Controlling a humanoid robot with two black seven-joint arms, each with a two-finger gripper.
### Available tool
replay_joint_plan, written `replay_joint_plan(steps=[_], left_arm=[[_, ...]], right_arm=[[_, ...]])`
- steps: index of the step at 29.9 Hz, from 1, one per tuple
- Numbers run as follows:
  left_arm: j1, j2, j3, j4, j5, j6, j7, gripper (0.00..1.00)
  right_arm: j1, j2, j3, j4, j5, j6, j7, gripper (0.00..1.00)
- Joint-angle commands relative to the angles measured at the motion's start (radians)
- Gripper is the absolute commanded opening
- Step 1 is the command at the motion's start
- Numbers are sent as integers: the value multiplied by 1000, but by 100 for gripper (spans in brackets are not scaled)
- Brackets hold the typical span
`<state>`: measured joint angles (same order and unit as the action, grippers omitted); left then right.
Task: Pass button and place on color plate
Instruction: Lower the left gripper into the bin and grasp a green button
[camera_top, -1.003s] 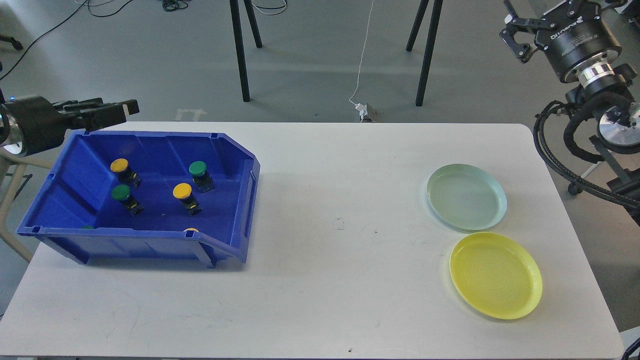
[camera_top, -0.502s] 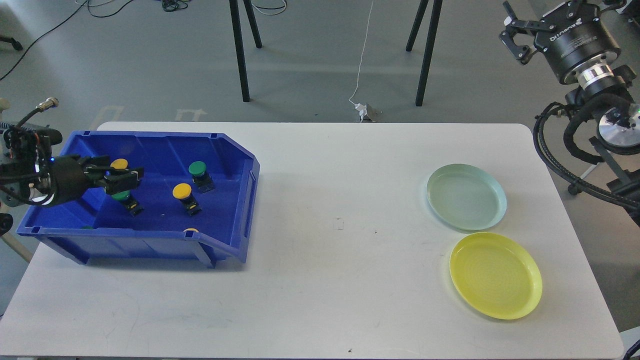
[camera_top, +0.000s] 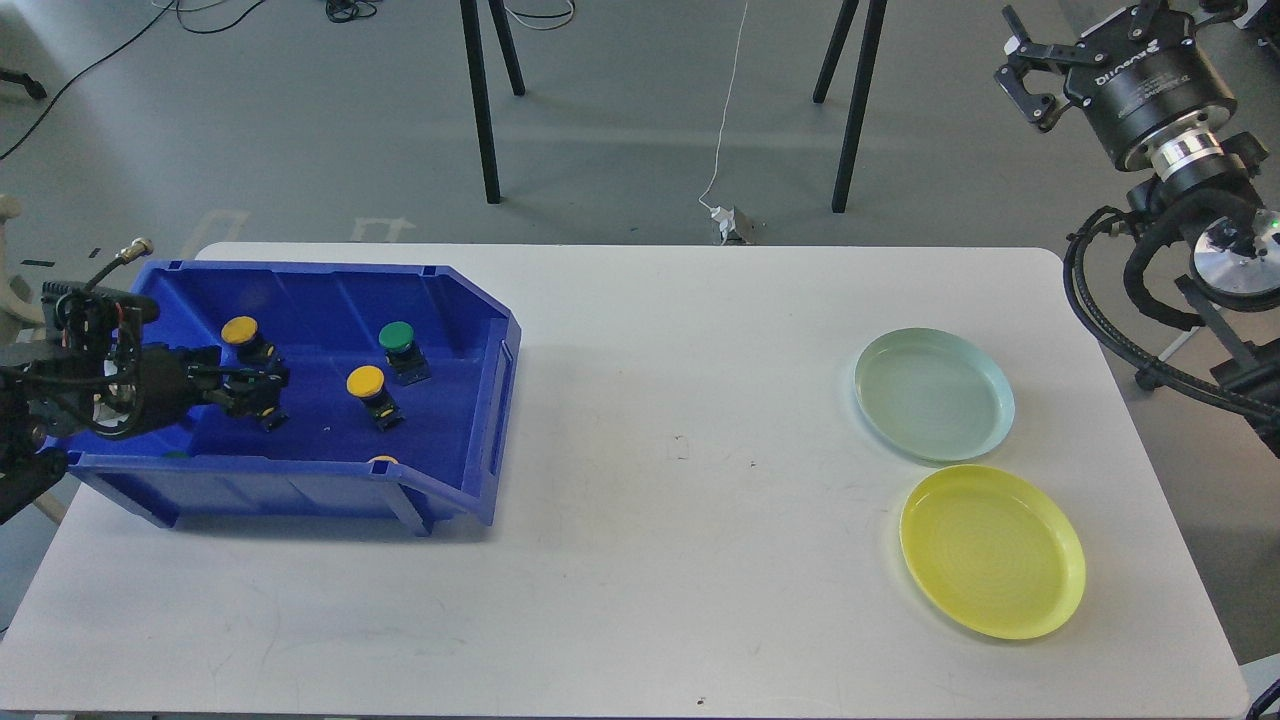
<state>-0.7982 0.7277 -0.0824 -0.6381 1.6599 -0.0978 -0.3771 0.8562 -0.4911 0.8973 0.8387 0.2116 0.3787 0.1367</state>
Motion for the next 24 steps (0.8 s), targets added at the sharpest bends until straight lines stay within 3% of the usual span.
replay_joint_plan(steps=[1, 15, 24], left_arm=[[-1, -21, 21, 29, 0, 16, 0, 88], [1, -39, 79, 75, -2, 39, -5, 88], [5, -36, 96, 81, 0, 41, -23, 63]], right_arm=[[0, 3, 0, -3, -1, 0, 1, 100], [0, 11, 0, -1, -5, 0, 0, 100], [0, 9, 2, -3, -6, 0, 1, 100]])
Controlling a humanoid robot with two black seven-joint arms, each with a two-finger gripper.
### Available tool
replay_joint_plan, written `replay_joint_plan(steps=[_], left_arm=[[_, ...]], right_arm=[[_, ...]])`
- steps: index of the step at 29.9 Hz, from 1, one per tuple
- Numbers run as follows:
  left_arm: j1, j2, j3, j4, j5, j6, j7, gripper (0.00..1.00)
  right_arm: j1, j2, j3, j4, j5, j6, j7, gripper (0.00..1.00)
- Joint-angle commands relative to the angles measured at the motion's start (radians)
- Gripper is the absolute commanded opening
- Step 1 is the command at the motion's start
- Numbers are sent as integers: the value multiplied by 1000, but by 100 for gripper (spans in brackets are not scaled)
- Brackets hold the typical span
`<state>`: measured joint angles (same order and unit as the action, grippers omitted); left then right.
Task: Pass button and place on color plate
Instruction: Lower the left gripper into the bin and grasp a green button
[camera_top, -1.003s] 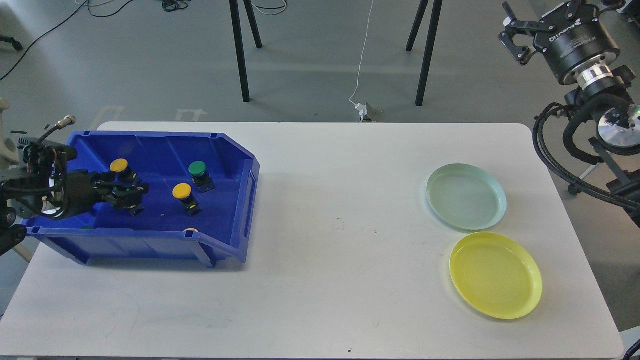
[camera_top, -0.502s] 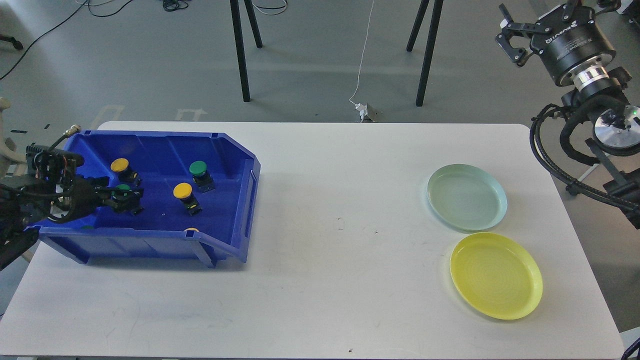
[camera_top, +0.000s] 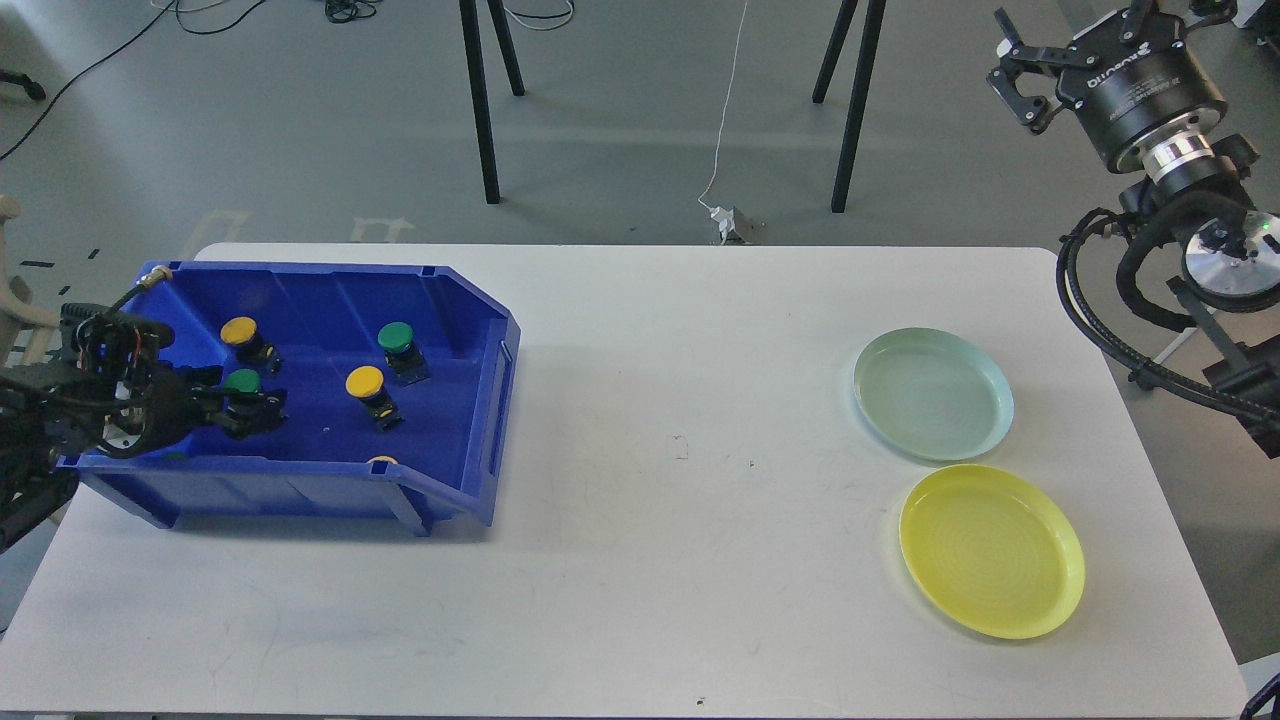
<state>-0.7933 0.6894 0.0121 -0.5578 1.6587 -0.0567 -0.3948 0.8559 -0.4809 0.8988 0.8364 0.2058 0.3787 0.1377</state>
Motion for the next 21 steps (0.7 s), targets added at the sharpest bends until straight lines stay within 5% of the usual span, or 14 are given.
replay_joint_plan(steps=[1, 12, 21], left_arm=[[0, 2, 2, 1, 1, 0, -6, 63], [-3, 2, 2, 1, 0, 0, -7, 43], [-12, 2, 0, -1, -2, 0, -9, 38]], right_arm=[[0, -1, 0, 0, 0, 0, 0, 100], [0, -2, 2, -2, 0, 0, -1, 100], [0, -2, 2, -2, -2, -1, -1, 100]])
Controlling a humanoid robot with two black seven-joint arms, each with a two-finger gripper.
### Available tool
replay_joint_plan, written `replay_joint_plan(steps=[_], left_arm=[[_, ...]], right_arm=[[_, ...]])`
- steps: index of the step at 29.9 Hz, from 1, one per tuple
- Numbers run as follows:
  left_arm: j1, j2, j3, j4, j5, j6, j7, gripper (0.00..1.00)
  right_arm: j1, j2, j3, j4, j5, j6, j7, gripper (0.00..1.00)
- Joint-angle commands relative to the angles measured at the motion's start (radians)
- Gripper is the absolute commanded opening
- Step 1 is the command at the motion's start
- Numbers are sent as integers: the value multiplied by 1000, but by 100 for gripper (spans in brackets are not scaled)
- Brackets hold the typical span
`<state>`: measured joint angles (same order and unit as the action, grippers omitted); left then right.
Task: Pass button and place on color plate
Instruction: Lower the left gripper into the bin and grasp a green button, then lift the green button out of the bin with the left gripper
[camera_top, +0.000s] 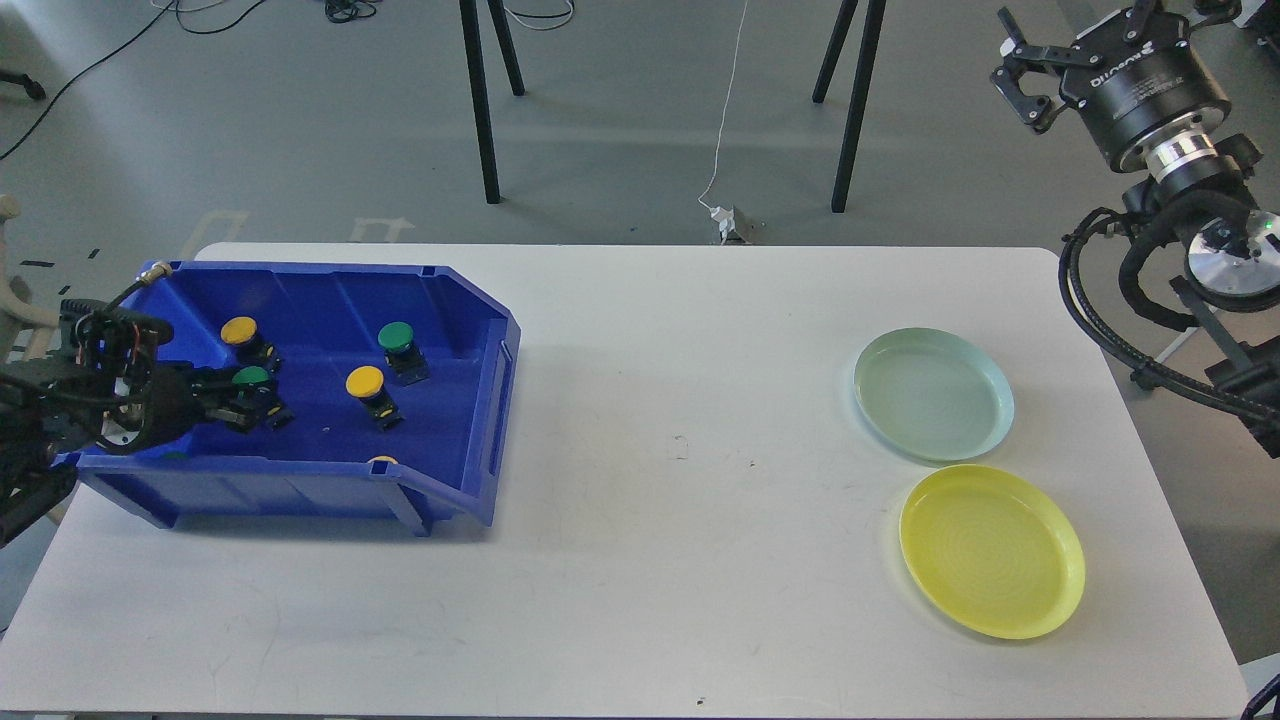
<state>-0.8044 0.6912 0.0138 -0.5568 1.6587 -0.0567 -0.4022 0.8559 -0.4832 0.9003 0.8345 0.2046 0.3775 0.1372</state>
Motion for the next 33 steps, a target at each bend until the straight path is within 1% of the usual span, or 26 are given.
replay_joint_plan(steps=[1, 7, 11, 13, 16, 21, 24, 29, 32, 33], left_arm=[[-2, 1, -2, -3, -2, 0, -1, 37], [-13, 13, -2, -11, -5, 0, -9, 34], [-22, 42, -9, -34, -10, 0, -67, 33], [-22, 105, -17, -105, -11, 0, -79, 33], [-44, 223, -18, -231, -14, -2, -72, 32], [-87, 312, -38, -310, -16, -2, -78, 32], [-101, 382, -83, -395, -16, -14, -78, 32], [-140, 536, -149, -635, -20, -28, -81, 33], [-157, 608, -230, -785, -62, -55, -83, 33], [-159, 619, -260, -817, -97, -67, -81, 33]], right_arm=[[0, 0, 0, 0, -1, 0, 1, 100], [0, -3, 2, 2, -1, 0, 1, 100], [0, -9, 2, 3, -1, 0, -1, 100], [0, -11, 2, 5, -1, 0, -1, 100], [0, -14, 3, 5, -1, 1, -1, 100], [0, -18, 2, 5, -1, 1, -1, 100], [0, -18, 2, 6, -1, 1, -1, 100], [0, -34, 3, 12, -1, 3, -1, 100], [-8, -73, -1, 49, -2, 6, -1, 100], [-18, -90, -3, 67, -2, 9, -1, 100]])
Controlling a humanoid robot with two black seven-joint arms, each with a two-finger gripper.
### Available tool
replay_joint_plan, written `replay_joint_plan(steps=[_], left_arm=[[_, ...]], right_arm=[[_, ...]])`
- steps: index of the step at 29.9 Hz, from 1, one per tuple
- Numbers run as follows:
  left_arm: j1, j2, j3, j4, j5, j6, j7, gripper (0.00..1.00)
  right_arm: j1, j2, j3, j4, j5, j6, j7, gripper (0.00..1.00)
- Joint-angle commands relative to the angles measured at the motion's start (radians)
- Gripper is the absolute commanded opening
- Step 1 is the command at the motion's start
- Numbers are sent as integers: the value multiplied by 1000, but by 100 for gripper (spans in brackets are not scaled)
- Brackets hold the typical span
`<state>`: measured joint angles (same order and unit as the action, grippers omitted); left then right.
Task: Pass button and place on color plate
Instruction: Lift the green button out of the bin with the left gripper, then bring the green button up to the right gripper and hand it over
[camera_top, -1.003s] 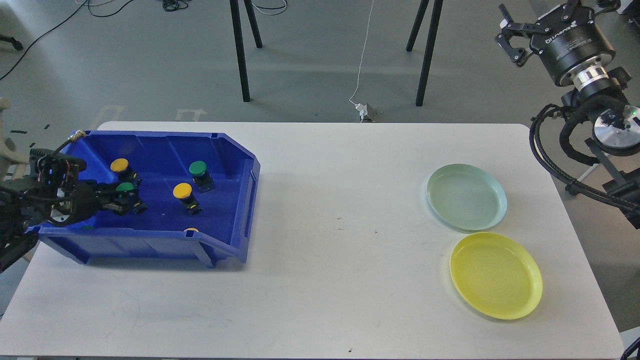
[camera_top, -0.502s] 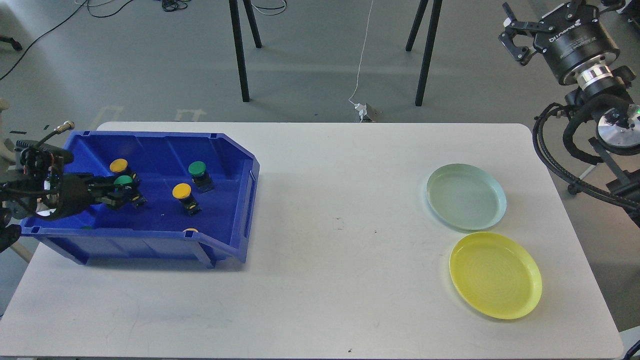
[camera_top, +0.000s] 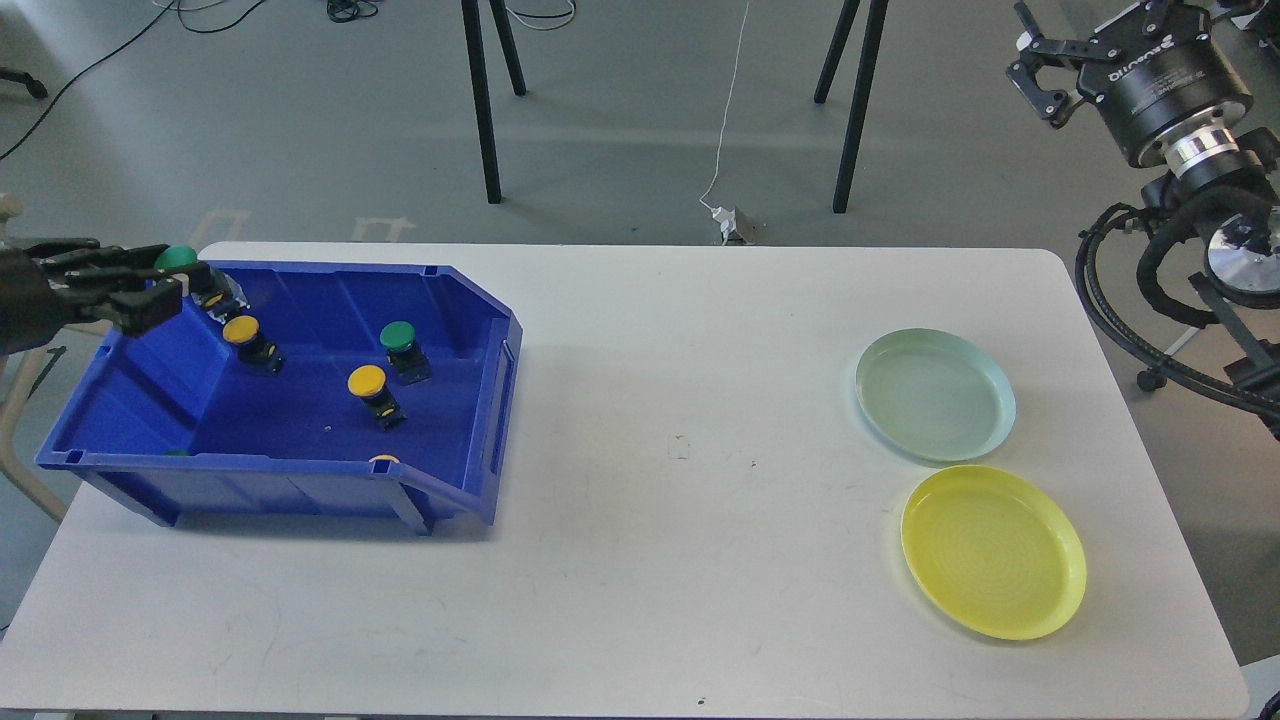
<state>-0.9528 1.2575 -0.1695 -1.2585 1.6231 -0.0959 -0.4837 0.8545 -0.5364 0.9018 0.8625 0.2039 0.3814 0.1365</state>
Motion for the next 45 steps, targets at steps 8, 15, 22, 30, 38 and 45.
replay_joint_plan(steps=[8, 15, 22, 30, 38, 45], left_arm=[[-92, -189, -314, -144, -365, -174, 40, 34], [-95, -554, -367, 17, -407, -133, 36, 34], [-84, -812, -364, 188, -404, -74, 34, 34], [-50, -859, -363, 211, -410, -44, 30, 33], [-27, -905, -357, 214, -408, -41, 34, 33], [-23, -920, -355, 223, -407, -42, 37, 33]], right_arm=[[-63, -145, -9, 156, -8, 43, -3, 100], [-110, -188, -17, 319, -14, 31, -11, 99], [-112, -142, -112, 377, -115, -50, -9, 98], [-124, 12, -155, 389, -251, -50, -3, 97], [-107, 133, -155, 375, -331, -52, 0, 87], [-97, 190, -155, 372, -333, -53, 0, 87]])
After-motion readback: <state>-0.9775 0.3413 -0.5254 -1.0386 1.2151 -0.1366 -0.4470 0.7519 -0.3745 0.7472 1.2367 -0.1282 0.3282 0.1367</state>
